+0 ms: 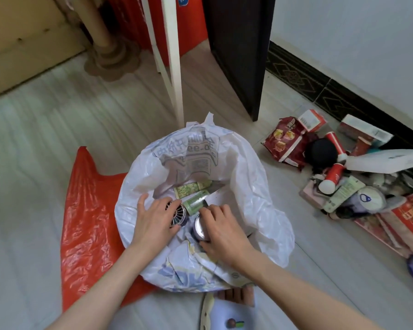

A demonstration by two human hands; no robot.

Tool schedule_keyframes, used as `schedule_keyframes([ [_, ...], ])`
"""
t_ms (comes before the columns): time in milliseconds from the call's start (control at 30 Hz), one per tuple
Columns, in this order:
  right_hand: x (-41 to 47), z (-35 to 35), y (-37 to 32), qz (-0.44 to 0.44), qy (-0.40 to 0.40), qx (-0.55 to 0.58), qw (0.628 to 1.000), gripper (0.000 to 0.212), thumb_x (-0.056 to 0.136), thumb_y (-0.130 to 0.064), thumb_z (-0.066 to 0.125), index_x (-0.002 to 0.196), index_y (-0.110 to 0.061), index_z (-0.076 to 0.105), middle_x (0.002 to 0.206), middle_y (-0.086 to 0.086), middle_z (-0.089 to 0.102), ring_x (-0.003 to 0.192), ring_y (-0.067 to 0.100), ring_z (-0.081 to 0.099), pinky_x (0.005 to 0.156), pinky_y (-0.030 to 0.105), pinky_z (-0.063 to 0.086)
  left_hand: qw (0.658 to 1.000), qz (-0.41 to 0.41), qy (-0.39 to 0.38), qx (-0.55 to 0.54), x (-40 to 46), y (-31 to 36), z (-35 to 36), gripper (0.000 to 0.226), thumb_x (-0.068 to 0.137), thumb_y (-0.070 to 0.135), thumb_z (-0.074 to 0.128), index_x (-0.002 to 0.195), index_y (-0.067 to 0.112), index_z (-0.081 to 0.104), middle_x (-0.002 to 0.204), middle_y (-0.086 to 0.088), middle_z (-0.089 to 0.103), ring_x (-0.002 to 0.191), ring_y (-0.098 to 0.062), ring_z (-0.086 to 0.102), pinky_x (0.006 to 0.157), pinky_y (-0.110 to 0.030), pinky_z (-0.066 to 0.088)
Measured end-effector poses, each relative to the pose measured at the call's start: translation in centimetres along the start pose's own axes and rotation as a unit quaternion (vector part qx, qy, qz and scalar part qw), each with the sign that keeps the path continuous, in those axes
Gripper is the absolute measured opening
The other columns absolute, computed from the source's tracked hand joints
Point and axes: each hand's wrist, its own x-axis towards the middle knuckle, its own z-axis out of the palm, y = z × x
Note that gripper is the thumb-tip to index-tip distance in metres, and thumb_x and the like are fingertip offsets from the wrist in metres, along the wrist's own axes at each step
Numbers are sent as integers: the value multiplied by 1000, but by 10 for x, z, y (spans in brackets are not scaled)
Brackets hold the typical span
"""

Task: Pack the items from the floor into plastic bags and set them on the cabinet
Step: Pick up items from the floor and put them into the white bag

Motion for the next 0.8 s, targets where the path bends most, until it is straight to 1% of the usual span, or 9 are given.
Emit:
schedule_keyframes([
  [100,4,4,5,14,0,-4,1000,69,48,-26,83,107,-4,54,92,15,63,75,29,55,59,36,52,1000,-8,4,-8,-1,5,6,69,43,36,88,106,20,63,93,1,66,86,-20,66,97,-48,18],
  [200,2,10,12,3,-20,-10,1000,75,42,-22,86,108,-4,54,93,17,63,77,32,56,57,39,52,1000,-1,17,-11,-1,7,9,71,40,35,89,104,20,64,91,1,67,85,-21,67,95,-49,18],
  [300,0,11,16,-13,-16,-29,999,80,39,-20,86,110,-7,50,93,16,63,76,31,57,55,37,52,999,1,25,-27,-2,9,9,69,41,35,89,104,22,64,93,3,66,86,-20,66,96,-48,17],
  [433,-7,5,29,-25,-19,-67,997,75,35,-17,85,105,-9,59,94,15,65,76,28,59,53,34,52,998,21,40,-51,-11,22,10,70,42,35,88,107,23,63,98,4,66,89,-18,66,97,-47,17],
  [567,-18,-8,57,-18,-23,-85,996,71,39,-14,86,104,-10,58,98,14,64,80,29,59,54,34,53,996,31,42,-73,-16,48,13,73,42,33,89,109,25,61,102,4,65,91,-18,65,96,-49,17],
  [633,-22,-16,70,-19,-28,-90,995,70,46,-9,83,110,-8,56,105,17,62,87,33,58,59,39,55,996,26,29,-78,-11,64,15,71,42,34,89,108,27,62,103,6,65,92,-17,64,96,-50,17],
  [700,-26,-23,78,-23,-27,-76,997,68,61,-3,73,125,-8,49,122,20,54,104,37,52,74,46,54,996,23,24,-86,-4,78,17,70,43,35,88,108,27,63,104,7,66,92,-17,64,97,-51,17],
  [767,-32,-24,85,-22,-23,-43,999,66,73,-1,63,135,-10,41,133,20,45,117,37,45,88,47,49,994,23,36,-100,1,89,18,71,44,34,89,109,25,62,106,7,66,93,-16,64,97,-50,18],
  [800,-35,-24,87,-23,-14,-31,999,66,74,-1,63,136,-10,41,134,20,45,118,36,46,89,46,49,993,25,47,-106,2,93,18,72,44,34,88,110,23,62,106,7,66,94,-16,64,97,-50,18],
])
